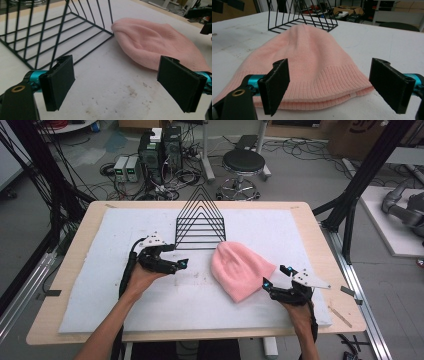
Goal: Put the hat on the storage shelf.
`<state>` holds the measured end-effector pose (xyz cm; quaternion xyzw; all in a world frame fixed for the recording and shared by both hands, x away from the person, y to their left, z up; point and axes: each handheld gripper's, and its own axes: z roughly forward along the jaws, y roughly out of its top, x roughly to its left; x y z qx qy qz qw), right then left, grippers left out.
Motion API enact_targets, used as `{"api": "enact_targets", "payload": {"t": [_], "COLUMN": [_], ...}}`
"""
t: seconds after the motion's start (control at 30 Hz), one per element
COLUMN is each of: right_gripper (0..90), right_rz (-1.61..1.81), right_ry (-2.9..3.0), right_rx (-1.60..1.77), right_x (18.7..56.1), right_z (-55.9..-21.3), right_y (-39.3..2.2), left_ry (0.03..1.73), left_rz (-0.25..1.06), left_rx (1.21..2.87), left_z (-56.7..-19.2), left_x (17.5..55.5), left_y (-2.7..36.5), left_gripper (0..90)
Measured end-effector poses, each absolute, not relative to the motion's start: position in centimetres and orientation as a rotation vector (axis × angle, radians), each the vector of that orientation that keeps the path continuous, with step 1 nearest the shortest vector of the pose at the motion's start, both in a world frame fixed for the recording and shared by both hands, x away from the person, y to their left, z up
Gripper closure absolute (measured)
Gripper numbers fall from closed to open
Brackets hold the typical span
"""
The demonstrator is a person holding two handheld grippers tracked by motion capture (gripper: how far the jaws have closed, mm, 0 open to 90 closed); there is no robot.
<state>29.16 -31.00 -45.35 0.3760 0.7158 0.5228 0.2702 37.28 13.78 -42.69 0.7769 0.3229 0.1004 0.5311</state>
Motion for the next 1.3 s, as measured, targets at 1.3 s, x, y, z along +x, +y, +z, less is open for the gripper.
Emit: {"api": "enact_targets", "payload": {"t": [1.3], "right_gripper": [16.9], "right_rz": [1.410], "right_ry": [1.929], "right_rx": [1.014], "right_x": [29.2], "right_z": [-45.3], "right_y": [-31.0], "left_ry": [0.827], "left_rz": [0.018], "left_rx": [1.860], "left_z": [-44.3], "left_x": [40.7], "left_y": [7.6], "left_gripper": [17.9]}}
